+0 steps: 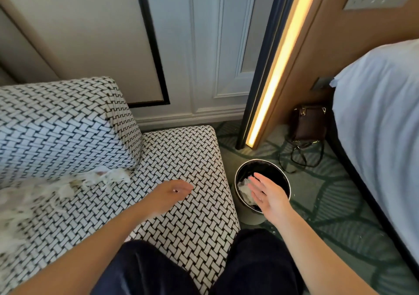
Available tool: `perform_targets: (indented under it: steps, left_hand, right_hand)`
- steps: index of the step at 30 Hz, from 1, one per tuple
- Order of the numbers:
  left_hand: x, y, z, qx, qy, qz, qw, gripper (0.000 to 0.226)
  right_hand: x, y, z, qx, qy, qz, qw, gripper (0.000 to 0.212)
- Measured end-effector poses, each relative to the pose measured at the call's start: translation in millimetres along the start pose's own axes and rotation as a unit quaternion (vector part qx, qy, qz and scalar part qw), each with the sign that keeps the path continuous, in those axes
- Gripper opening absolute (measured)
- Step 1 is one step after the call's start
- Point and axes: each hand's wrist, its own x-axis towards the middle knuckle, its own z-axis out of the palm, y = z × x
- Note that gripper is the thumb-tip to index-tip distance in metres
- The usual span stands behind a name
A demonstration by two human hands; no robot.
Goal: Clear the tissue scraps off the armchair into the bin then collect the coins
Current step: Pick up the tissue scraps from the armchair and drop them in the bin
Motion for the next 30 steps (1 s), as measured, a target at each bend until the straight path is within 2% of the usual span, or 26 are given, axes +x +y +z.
perform_targets:
  steps: [6,8,12,17,19,21,23,26,30]
  left_hand:
    - [-71.9,-49.3,-22.0,-0.101,0.099,-0.037,0.989,0.019]
    - [-93.8,-62.9,-25.6,-0.132,0.125,-0.037,0.983,0.018]
    - [-130.0,-89.5,-32.8,-0.18,0.171,-0.037,0.968,0.017]
    - [-174.6,-137.3,-43.3,-0.216,0.233,-0.077,0.945,0.019]
    - [-191.1,-162.4,-46.1,-0.215,0.263,-0.094,0.936,0.019]
    - [-202.3,-183.6,-45.8,-0.207,0.296,-0.114,0.926,0.022]
    - [-214.1,-208.4,-45.5,-0.215,0.348,-0.141,0.902,0.026]
    - [-228.0,-243.3,-44.9,-0.233,0.424,-0.196,0.853,0.038]
    - [-239.5,-260.6,-45.0,-0.28,0.447,-0.277,0.803,0.046]
  right_hand:
    - [-49.5,22.4,73.2,-0.129,-0.093,-0.053,0.986,0.024]
    - [-66.8,35.9,99.5,-0.17,-0.132,-0.071,0.974,0.018]
    - [-95.9,68.0,146.8,-0.233,-0.191,-0.101,0.948,0.02]
    - [-124.0,119.6,199.1,-0.309,-0.257,-0.128,0.907,0.021]
    - [-134.5,142.5,218.3,-0.32,-0.28,-0.127,0.896,0.013]
    - [-143.1,161.3,231.9,-0.325,-0.301,-0.132,0.887,0.014]
    - [-150.4,181.4,244.2,-0.355,-0.324,-0.157,0.863,0.015]
    - [-159.9,210.2,254.1,-0.415,-0.358,-0.214,0.809,0.014]
    - [-158.3,239.6,249.5,-0.489,-0.403,-0.276,0.723,0.016]
